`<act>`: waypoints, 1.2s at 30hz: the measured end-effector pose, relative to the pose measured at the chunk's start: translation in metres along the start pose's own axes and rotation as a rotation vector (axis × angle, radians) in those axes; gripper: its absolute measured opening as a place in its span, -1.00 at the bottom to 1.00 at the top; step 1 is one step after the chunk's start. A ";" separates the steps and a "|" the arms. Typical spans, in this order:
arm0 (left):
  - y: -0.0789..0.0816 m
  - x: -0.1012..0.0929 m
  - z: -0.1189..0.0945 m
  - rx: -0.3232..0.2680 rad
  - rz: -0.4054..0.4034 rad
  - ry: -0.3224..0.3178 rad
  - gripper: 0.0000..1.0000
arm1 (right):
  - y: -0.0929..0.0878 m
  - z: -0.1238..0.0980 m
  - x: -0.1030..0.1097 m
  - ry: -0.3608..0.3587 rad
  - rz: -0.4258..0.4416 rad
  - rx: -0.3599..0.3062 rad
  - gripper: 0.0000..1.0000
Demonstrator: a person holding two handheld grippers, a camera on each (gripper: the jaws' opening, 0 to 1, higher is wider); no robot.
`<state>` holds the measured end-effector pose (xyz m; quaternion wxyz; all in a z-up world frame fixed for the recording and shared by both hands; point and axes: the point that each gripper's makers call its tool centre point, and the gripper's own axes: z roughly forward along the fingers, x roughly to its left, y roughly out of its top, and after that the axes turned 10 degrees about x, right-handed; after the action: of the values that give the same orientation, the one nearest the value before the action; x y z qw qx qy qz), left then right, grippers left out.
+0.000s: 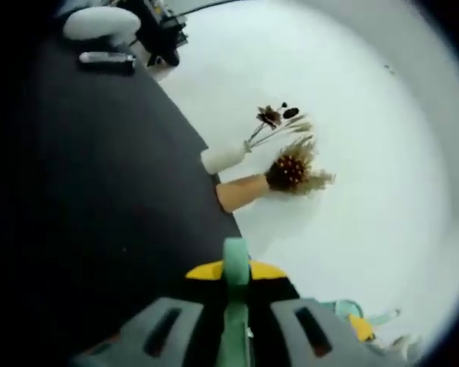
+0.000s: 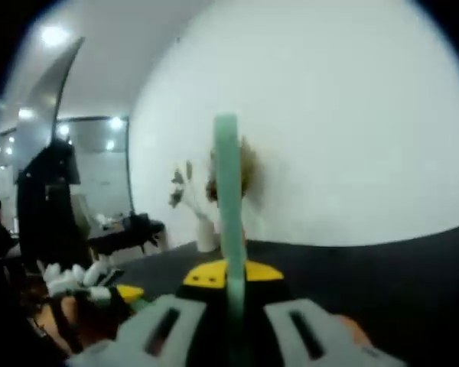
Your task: Pick up the broom and sweep the trash on the tabletop into the dustpan.
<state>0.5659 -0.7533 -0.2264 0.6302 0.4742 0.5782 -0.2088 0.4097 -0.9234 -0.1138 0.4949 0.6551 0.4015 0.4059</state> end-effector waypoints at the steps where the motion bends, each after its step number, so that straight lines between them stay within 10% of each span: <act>1: -0.001 -0.001 0.003 0.001 0.002 0.000 -0.80 | 0.000 0.000 -0.005 -0.014 -0.006 0.003 -0.89; 15: -0.023 -0.013 0.034 0.012 0.020 0.002 -0.80 | -0.040 0.033 -0.067 -0.169 -0.223 0.161 -0.89; 24: -0.025 -0.013 0.036 0.015 0.039 -0.004 -0.80 | -0.071 0.053 -0.043 -0.156 -0.285 0.206 -0.89; 32: -0.026 -0.013 0.035 0.018 0.034 -0.003 -0.80 | -0.059 0.061 0.000 -0.054 -0.305 0.210 -0.90; 36: -0.026 -0.013 0.035 0.024 0.024 -0.004 -0.80 | -0.040 0.057 -0.007 -0.117 -0.379 0.181 -0.89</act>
<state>0.5600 -0.7981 -0.2282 0.6279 0.4885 0.5687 -0.2090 0.4553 -0.9407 -0.1643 0.5238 0.6322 0.5230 0.2292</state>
